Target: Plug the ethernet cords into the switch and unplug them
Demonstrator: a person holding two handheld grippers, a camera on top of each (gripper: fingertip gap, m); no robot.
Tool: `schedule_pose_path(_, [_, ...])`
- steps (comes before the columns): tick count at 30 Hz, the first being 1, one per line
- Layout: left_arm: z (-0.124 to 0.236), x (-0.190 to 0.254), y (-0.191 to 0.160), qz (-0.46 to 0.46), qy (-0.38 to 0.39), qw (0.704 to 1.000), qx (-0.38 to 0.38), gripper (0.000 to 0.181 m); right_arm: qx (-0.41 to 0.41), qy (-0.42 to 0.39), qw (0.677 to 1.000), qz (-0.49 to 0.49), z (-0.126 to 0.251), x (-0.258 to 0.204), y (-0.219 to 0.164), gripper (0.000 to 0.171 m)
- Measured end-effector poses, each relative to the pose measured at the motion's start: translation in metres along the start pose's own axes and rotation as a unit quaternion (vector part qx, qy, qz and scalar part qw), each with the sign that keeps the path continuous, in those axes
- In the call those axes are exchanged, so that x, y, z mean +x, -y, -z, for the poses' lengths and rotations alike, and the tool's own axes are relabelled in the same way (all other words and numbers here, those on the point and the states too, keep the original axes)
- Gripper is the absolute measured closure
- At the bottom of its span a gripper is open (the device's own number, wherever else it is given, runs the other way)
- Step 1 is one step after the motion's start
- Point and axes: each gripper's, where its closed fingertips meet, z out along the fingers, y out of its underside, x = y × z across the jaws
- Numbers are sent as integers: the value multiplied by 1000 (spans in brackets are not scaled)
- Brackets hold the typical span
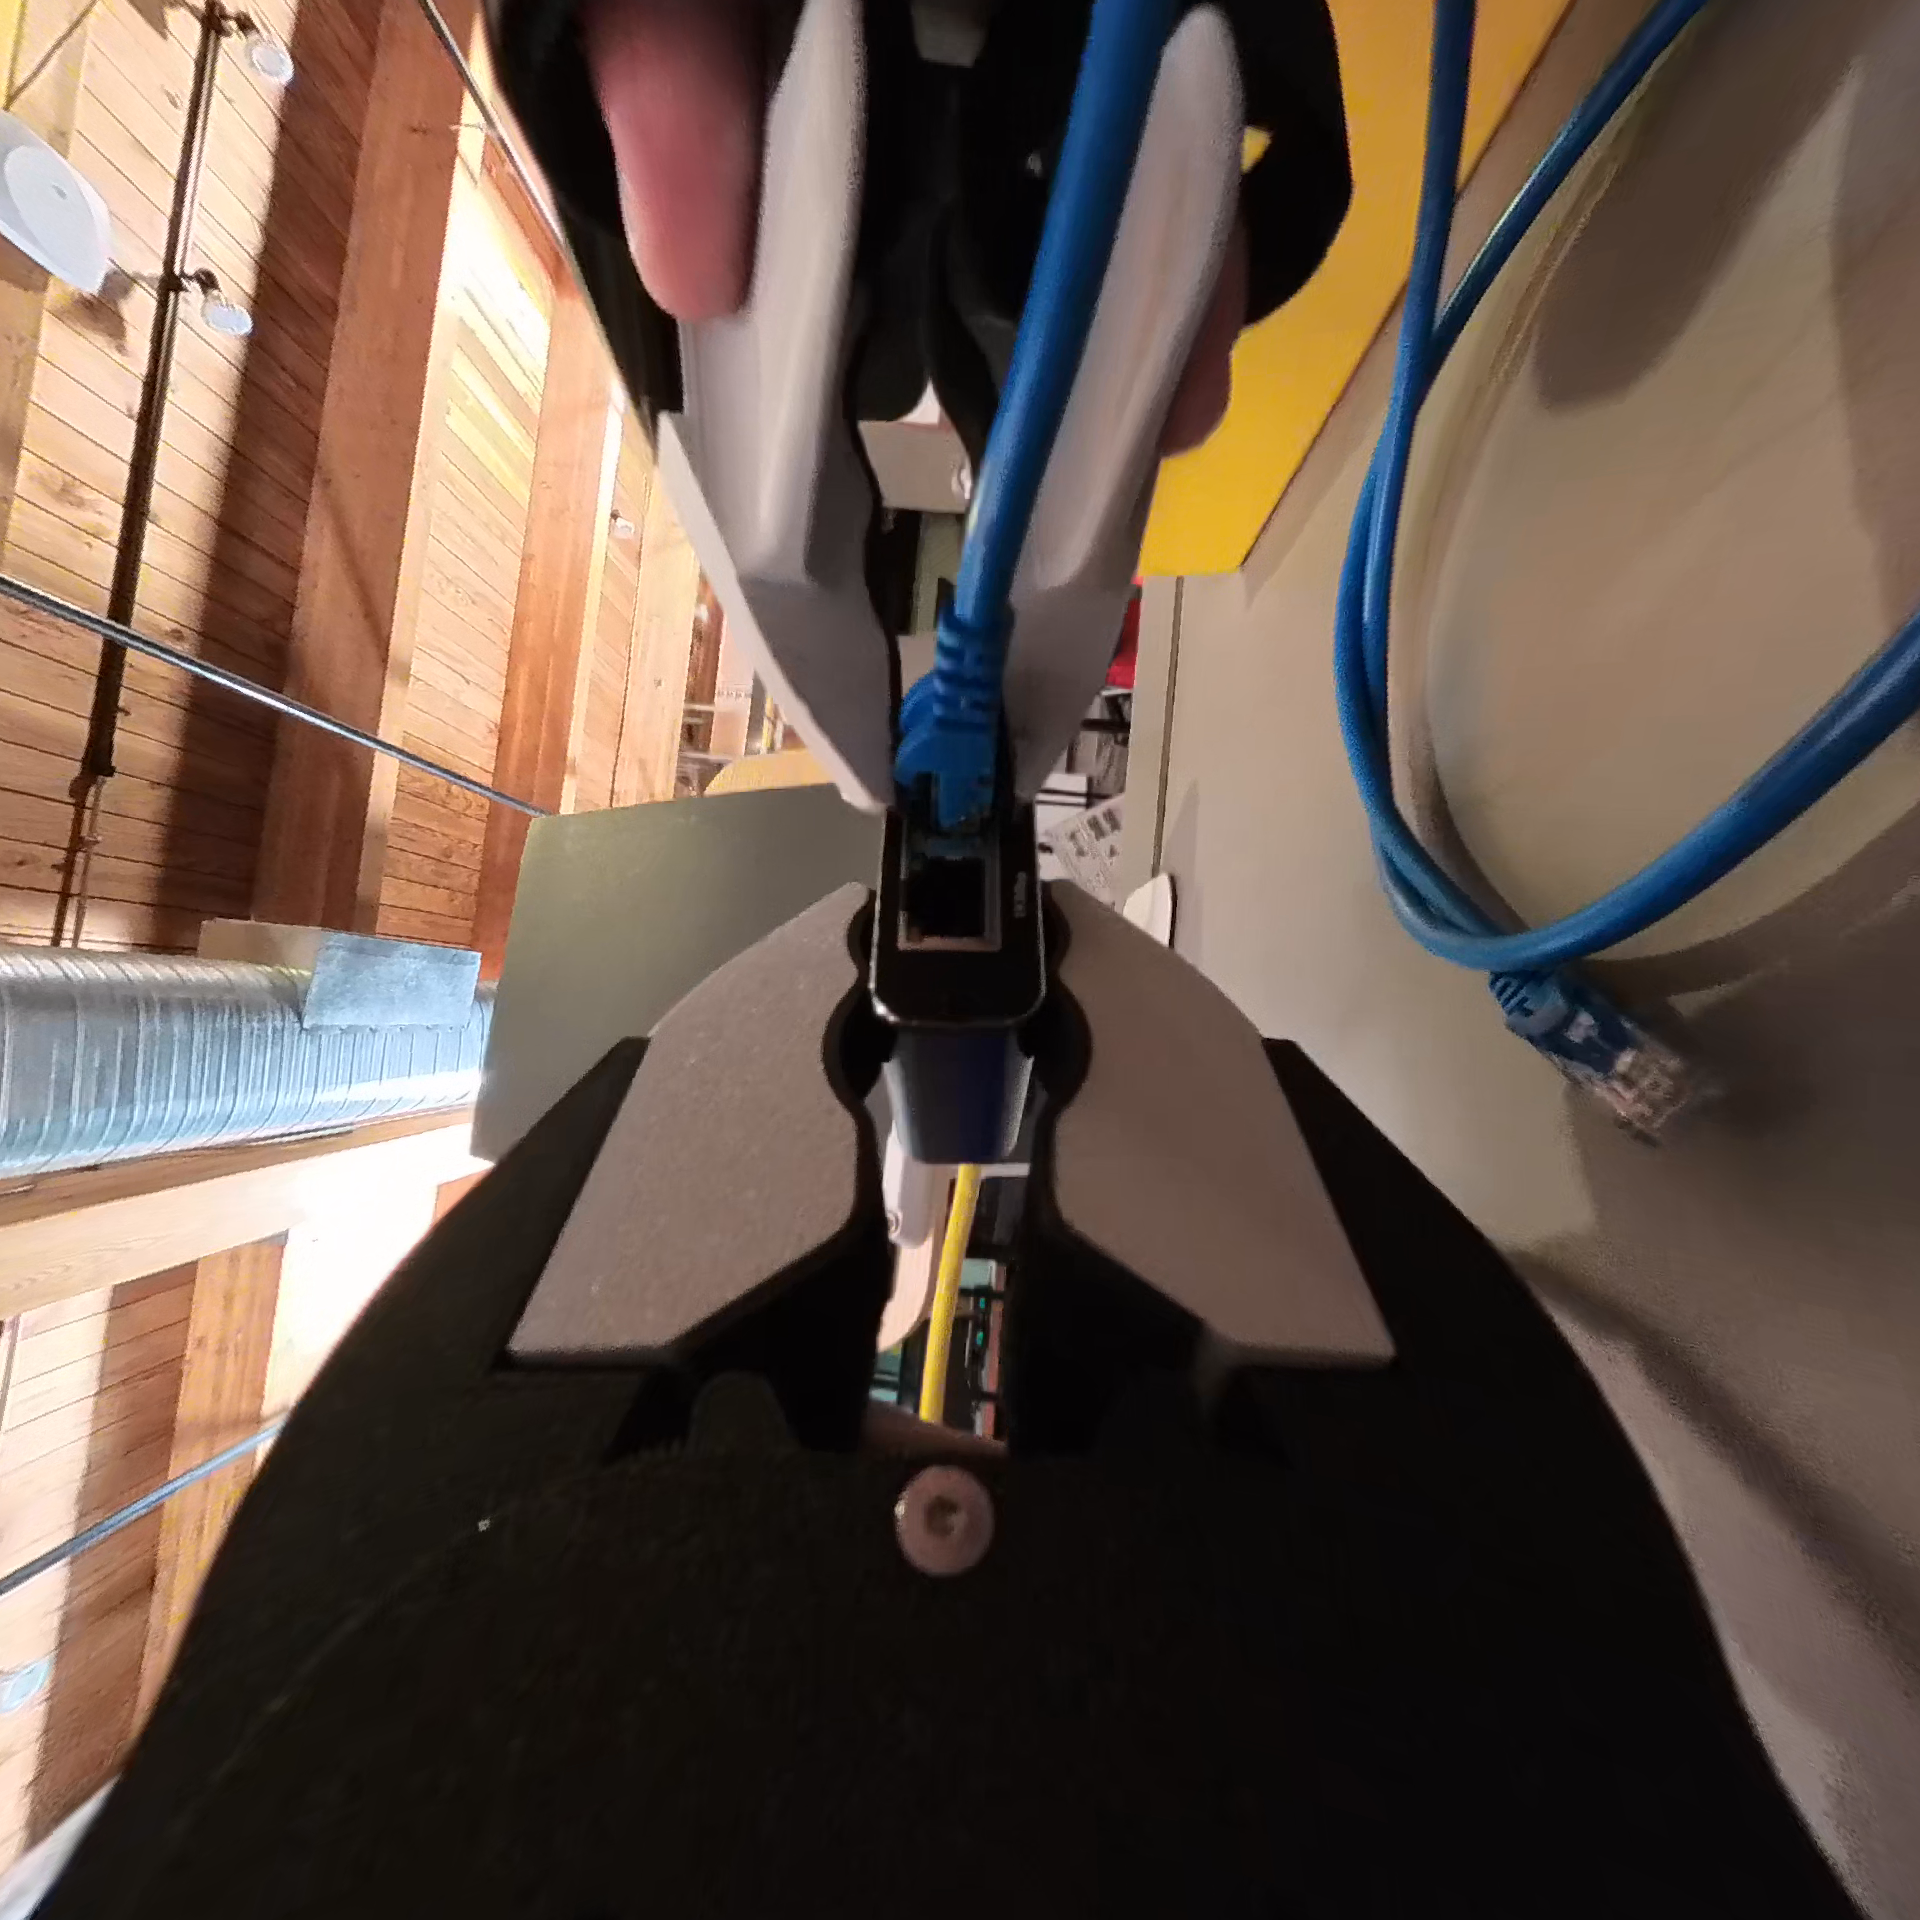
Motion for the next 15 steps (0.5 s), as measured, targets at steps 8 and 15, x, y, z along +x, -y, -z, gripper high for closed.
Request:
schedule_pose_path(8, [2, -5, 6, -5, 18, 1000, 20, 155, -27, -6, 1000, 6, 4, -5, -7, 157])
schedule_pose_path(15, [1, -1, 2, 1, 12, 1000, -14, 156, 10, 2, 1000, 10, 0, -2, -5, 158])
